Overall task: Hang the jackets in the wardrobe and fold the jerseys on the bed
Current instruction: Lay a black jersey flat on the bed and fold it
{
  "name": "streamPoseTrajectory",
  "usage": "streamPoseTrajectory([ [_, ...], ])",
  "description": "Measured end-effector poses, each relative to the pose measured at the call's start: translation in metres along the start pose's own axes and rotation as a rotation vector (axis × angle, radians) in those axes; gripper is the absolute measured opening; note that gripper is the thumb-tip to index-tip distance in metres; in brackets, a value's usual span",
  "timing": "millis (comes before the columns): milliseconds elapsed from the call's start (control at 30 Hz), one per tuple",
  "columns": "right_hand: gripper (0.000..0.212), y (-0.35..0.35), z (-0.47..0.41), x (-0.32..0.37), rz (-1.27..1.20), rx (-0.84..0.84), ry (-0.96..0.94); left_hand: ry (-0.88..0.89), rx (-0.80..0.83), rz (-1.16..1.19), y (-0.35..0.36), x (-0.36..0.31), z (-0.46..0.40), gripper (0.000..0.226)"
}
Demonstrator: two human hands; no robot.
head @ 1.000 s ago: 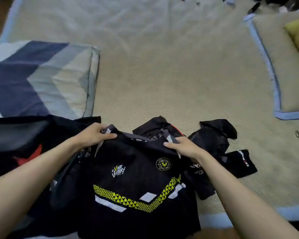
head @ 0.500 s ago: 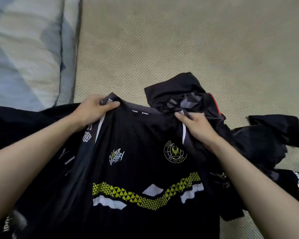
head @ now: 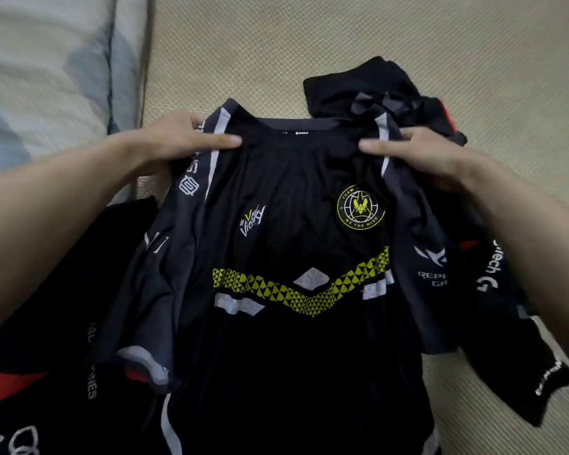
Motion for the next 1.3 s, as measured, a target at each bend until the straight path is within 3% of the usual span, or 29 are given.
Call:
streamPoseTrajectory([
  [100,0.020,-0.010,0.040,-0.013,0.180,0.218,0.150,-0.004,-0.017,-0.053,-0.011,0.012,0.005,0.040],
  [167,0.011,-0.018,0.060,-0.030,0.121,0.251,0.247,0.022,-0.030,-0.105,-0.016,0.016,0.010,0.048],
  [233,0.014,-0.032,0.062,-0.044,-0.071,0.148,0.251,0.040,-0.061,-0.034,-0.019,0.018,0.012,0.048],
  [300,0.015,-0.048,0.054,-0.048,-0.212,-0.081,0.163,0.039,-0.118,0.035,-0.020,0.021,0.013,0.029],
  [367,0.015,-0.056,0.047,-0.045,-0.173,-0.271,0.070,0.031,-0.189,0.045,-0.018,0.021,0.012,0.022],
  [500,0.024,-0.046,0.038,-0.036,-0.119,-0.375,0.026,0.056,-0.298,0.055,-0.011,0.015,0.013,0.020],
  [567,0.025,-0.037,0.043,-0.032,-0.170,-0.329,0.064,0.063,-0.383,-0.046,-0.008,0.012,0.013,0.017],
  [667,0.035,-0.024,0.058,-0.038,-0.331,-0.098,0.211,0.052,-0.476,-0.255,-0.002,0.002,0.025,0.015],
  [733,0.048,-0.021,0.071,-0.051,-0.409,0.046,0.320,0.193,-0.554,-0.500,0.007,-0.012,0.039,0.037],
  [767,0.054,-0.020,0.077,-0.058,-0.426,0.071,0.351,0.348,-0.575,-0.636,0.019,-0.023,0.049,0.046],
  [833,0.051,-0.014,0.083,-0.070,-0.448,0.067,0.412,0.690,-0.429,-0.798,0.060,-0.041,0.070,0.057],
  [900,0.033,-0.005,0.085,-0.076,-0.429,-0.069,0.393,0.827,-0.204,-0.872,0.114,-0.040,0.088,0.068],
  [1000,0.020,0.010,0.079,-0.069,-0.102,-0.213,0.060,0.703,-0.036,-0.936,0.180,-0.022,0.101,0.072],
  [1100,0.035,0.013,0.068,-0.066,0.201,-0.226,-0.248,0.604,-0.102,-0.934,0.204,-0.011,0.101,0.070],
  [1300,0.061,-0.055,0.030,-0.091,0.382,-0.470,-0.155,0.650,-0.136,-0.946,0.204,-0.003,0.096,0.069],
])
Point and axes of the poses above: each hand's wrist, its own z-axis away from the middle knuckle, its own y-axis out of the palm, x = y × z, the point moved 3 cm from there along -z, towards the middle knuckle, and after that the axes turned 6 degrees about -x, right-handed, at the moved point
